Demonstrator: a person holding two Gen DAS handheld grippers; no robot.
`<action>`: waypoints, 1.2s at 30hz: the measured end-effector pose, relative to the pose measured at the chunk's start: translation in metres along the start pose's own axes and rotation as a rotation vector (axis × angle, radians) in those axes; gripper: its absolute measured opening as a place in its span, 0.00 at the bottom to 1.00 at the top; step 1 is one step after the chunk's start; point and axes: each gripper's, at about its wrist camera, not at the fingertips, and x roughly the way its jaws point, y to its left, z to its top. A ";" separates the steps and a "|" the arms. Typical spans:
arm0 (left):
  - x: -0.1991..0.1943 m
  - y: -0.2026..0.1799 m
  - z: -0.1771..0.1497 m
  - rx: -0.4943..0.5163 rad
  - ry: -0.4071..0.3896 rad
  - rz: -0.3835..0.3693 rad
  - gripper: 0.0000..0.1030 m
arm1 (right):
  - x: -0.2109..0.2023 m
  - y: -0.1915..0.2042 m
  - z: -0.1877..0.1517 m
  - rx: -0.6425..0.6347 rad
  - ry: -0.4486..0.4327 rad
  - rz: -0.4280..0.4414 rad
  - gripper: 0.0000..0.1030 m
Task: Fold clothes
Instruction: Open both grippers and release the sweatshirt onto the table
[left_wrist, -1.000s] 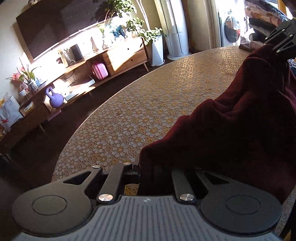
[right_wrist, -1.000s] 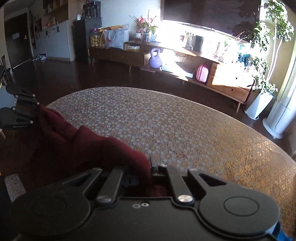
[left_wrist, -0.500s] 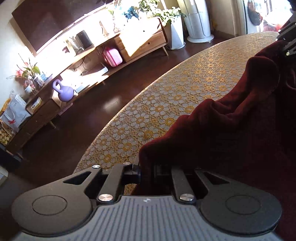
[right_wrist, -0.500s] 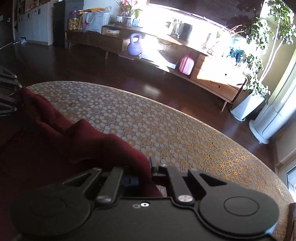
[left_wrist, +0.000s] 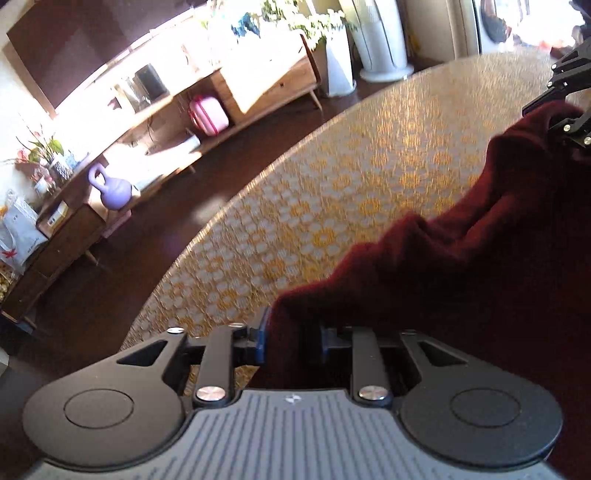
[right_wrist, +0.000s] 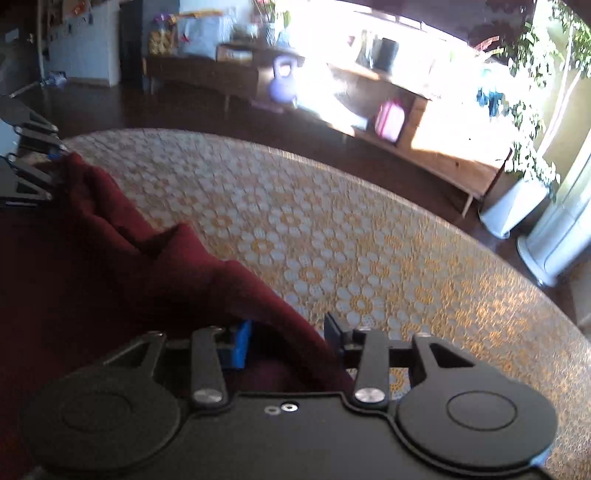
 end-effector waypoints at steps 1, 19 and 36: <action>-0.005 0.000 0.002 -0.004 -0.025 -0.001 0.46 | -0.009 0.001 0.001 -0.017 -0.027 0.003 1.00; -0.010 -0.004 0.009 -0.060 -0.051 0.045 0.79 | -0.012 -0.009 -0.001 0.099 0.003 -0.057 1.00; -0.074 0.046 -0.125 -0.372 0.144 -0.171 0.79 | -0.095 -0.011 -0.115 0.488 0.115 0.170 1.00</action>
